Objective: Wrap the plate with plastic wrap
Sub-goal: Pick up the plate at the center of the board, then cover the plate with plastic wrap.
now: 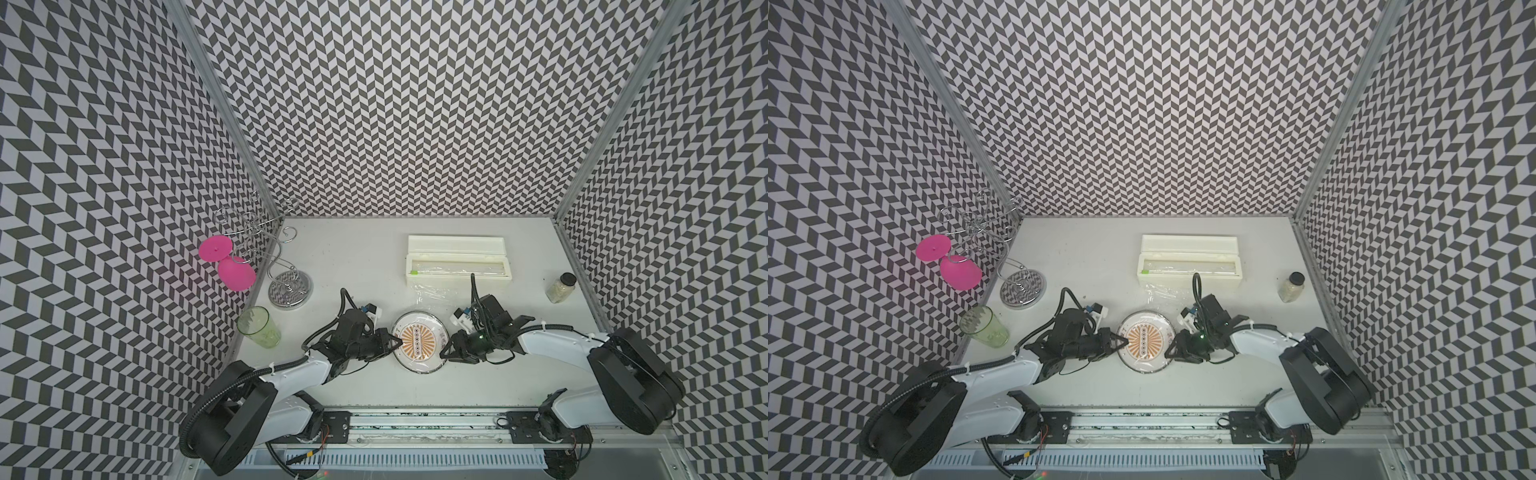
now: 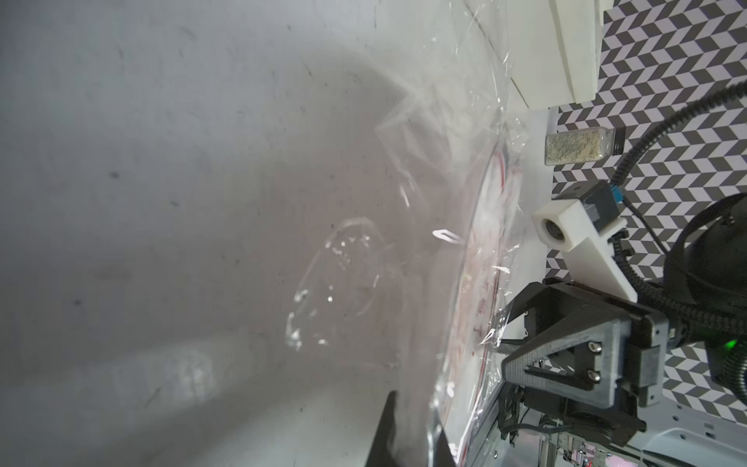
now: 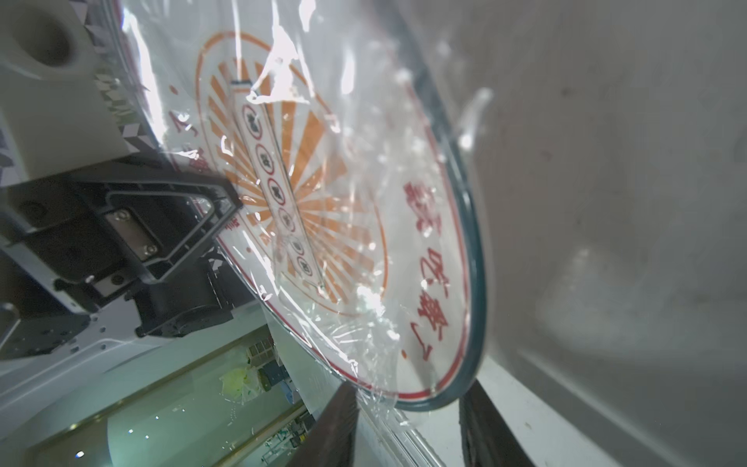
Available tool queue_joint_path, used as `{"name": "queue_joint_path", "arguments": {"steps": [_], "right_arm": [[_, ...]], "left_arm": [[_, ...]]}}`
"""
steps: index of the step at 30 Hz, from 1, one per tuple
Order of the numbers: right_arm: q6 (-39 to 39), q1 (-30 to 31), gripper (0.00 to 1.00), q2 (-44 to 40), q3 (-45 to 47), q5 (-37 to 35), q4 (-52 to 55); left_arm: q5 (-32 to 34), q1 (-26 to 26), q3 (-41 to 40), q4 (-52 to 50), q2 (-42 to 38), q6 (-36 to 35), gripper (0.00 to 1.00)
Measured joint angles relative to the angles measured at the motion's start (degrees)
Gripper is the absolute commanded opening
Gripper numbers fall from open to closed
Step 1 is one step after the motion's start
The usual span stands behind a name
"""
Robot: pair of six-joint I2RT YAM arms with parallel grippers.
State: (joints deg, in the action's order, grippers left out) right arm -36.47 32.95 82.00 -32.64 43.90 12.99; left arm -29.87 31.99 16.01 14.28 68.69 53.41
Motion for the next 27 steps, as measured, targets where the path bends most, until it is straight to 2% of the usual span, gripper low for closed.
{"name": "queue_joint_path", "arguments": {"steps": [3, 7, 10, 15, 19, 27], "right_arm": [[0.0, -2.1, 0.62, -1.3, -0.9, 1.6, -0.7], [-2.4, -9.5, 0.70, -3.6, -0.9, 5.0, -4.9], [-5.4, -13.8, 0.72, -3.3, -0.8, 7.2, -10.5], [-8.7, -14.7, 0.73, 2.7, -2.7, 9.0, -17.4], [-11.0, -14.8, 0.69, 7.1, -4.2, 9.4, -21.4], [-12.5, -14.8, 0.47, 9.3, -5.2, 8.4, -25.2]], "left_arm": [[-0.8, -1.6, 0.7, -4.1, -1.6, -1.7, 0.00], [-2.7, -3.4, 1.5, -8.7, -5.1, -3.1, 0.00], [-4.3, -4.0, 1.5, -11.3, -8.4, -3.5, 0.00], [-6.8, -4.0, 1.5, -14.2, -11.5, -3.7, 0.00], [-7.6, -4.0, 1.5, -16.2, -12.5, -3.8, 0.00], [-7.8, -4.4, 1.5, -16.6, -12.9, -3.8, 0.00]]}}
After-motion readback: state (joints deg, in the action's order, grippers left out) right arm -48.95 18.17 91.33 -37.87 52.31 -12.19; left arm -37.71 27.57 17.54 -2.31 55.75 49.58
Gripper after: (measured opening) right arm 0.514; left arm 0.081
